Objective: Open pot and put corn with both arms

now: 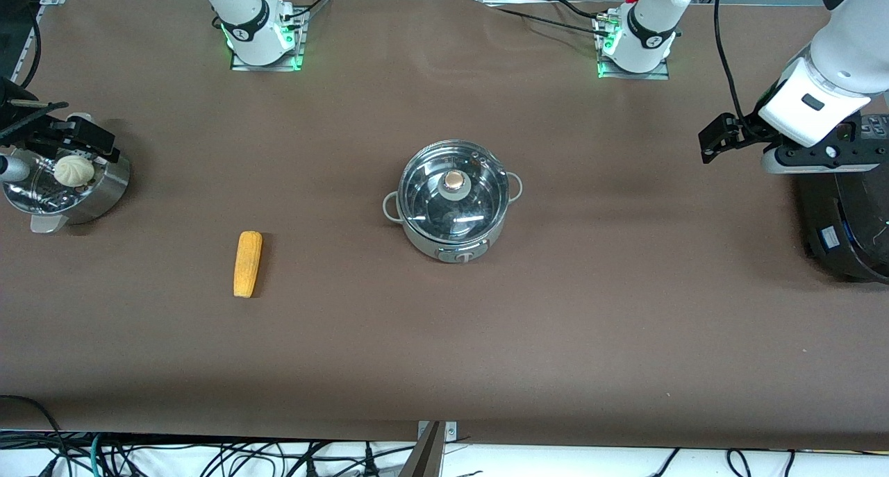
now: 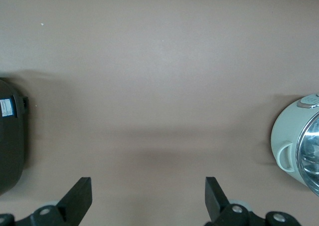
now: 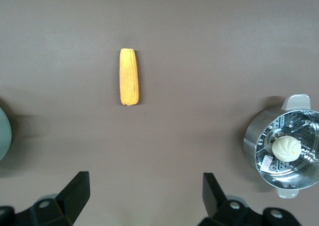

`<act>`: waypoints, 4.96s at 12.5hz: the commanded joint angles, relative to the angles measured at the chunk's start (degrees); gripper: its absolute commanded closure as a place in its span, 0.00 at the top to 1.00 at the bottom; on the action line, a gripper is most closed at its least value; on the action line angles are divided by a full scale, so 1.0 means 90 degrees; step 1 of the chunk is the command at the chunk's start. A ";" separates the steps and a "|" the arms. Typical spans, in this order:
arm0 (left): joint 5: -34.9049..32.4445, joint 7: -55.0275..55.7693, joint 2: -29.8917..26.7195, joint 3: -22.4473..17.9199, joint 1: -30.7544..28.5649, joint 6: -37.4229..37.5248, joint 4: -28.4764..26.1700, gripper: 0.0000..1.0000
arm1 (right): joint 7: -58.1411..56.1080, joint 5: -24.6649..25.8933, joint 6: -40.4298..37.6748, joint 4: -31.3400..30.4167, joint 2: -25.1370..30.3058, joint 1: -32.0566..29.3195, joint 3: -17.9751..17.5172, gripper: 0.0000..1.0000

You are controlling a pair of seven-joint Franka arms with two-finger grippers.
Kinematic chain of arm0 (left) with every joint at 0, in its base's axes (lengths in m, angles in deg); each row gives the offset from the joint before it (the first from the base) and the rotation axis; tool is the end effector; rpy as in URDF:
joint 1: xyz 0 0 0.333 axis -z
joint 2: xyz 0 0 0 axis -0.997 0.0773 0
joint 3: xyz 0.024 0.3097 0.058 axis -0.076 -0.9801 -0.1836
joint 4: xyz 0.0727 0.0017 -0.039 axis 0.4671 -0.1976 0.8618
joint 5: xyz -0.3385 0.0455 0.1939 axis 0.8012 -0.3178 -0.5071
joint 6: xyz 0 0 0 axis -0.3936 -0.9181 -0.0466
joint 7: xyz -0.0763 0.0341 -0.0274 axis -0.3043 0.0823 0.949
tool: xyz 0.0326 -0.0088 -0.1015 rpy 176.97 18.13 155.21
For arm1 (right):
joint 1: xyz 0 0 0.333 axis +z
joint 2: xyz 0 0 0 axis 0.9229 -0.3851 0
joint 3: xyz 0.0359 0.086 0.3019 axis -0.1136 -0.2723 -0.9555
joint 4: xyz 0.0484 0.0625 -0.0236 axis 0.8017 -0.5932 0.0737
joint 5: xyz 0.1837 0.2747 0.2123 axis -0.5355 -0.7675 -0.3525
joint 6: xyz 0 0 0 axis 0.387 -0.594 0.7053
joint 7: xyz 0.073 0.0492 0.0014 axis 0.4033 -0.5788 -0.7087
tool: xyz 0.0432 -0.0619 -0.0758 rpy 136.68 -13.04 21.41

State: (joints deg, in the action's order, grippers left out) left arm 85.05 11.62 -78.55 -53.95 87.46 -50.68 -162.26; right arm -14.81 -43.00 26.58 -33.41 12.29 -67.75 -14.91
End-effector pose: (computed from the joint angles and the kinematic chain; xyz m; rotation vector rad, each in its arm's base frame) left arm 0.5545 -0.0846 0.5998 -3.0963 -0.0444 0.0215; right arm 0.5769 -0.0024 0.6057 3.1151 -0.0694 -0.0785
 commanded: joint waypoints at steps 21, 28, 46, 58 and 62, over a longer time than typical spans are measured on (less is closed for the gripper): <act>0.1448 -0.0015 0.1404 0.0312 0.1086 -0.0196 0.0387 1.00 | -0.0004 -0.0406 0.0538 -0.0200 -0.1340 -0.0004 -0.0088 1.00; 0.0584 0.3245 0.3633 0.0273 0.3470 -0.1869 0.1981 1.00 | 0.0280 -0.0565 0.3871 -0.1570 -0.2923 0.0660 -0.0088 1.00; -0.0316 0.3178 0.2768 0.0282 0.3124 0.0683 0.2098 0.00 | -0.0238 -0.0516 0.3093 -0.1335 -0.2538 0.0631 -0.0292 0.00; -0.0502 -0.2623 0.2335 0.0312 -0.0766 -0.3074 -0.1950 0.03 | 0.5452 0.0448 0.3061 0.0685 -0.3333 0.3060 -0.2500 0.00; -0.0492 -0.2593 0.2180 0.0312 -0.0766 -0.3736 -0.2453 1.00 | 0.5660 0.0948 0.3763 0.0696 -0.4184 0.3258 -0.2491 0.00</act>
State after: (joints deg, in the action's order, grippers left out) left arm 80.86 -11.10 -53.72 -51.12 80.69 -84.93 -182.66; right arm 35.46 -36.42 59.50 -30.34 -21.94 -38.52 -37.41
